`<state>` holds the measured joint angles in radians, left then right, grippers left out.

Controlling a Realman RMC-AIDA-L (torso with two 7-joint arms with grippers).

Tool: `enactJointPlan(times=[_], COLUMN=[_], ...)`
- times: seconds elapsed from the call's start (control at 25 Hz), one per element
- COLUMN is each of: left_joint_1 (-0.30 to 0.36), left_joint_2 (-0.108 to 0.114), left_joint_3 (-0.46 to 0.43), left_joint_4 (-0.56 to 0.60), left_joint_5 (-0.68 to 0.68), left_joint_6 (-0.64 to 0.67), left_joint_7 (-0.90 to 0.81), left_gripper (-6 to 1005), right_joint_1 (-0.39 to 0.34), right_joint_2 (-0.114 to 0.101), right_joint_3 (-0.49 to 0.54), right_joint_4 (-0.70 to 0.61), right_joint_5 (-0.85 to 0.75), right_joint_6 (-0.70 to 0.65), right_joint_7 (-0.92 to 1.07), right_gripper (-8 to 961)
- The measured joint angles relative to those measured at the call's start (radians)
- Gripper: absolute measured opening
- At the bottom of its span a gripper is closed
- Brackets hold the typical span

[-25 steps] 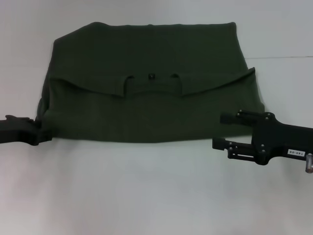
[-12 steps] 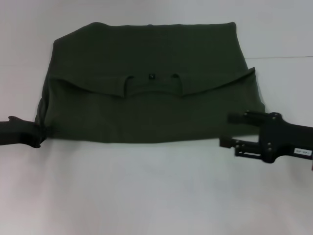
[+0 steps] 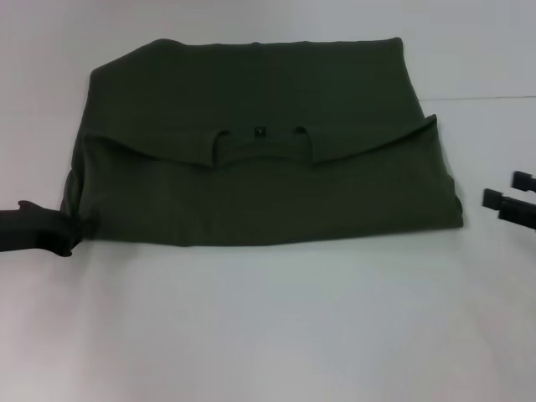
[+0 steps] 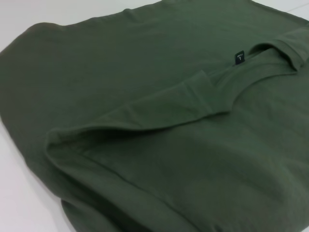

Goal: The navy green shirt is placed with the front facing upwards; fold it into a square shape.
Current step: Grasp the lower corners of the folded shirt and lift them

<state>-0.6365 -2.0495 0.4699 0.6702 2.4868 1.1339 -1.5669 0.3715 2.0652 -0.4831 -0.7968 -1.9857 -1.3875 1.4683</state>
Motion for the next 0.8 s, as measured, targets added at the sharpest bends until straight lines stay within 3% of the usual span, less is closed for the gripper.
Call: enactJointPlan(times=[0.28,0.8], left_joint_1=[-0.001,0.001], left_joint_2=[-0.005,-0.006], left_joint_3=[0.003,0.002], left_joint_4=[-0.001,-0.001], left_joint_5=[0.0,-0.006], left_joint_6=[-0.007,-0.014], left_joint_7=[0.003,0.01], left_gripper=[35,43], right_joint_1=[0.028,0.094], right_joint_2=[0.019,0.02], right_joint_3=[-0.007,-0.065], right_joint_4=[0.04,0.117], right_joint_5=[-0.081,-0.101], right_joint_6=[0.167,0.256], right_joint_7=[0.035,0.034], right_gripper=[761,760])
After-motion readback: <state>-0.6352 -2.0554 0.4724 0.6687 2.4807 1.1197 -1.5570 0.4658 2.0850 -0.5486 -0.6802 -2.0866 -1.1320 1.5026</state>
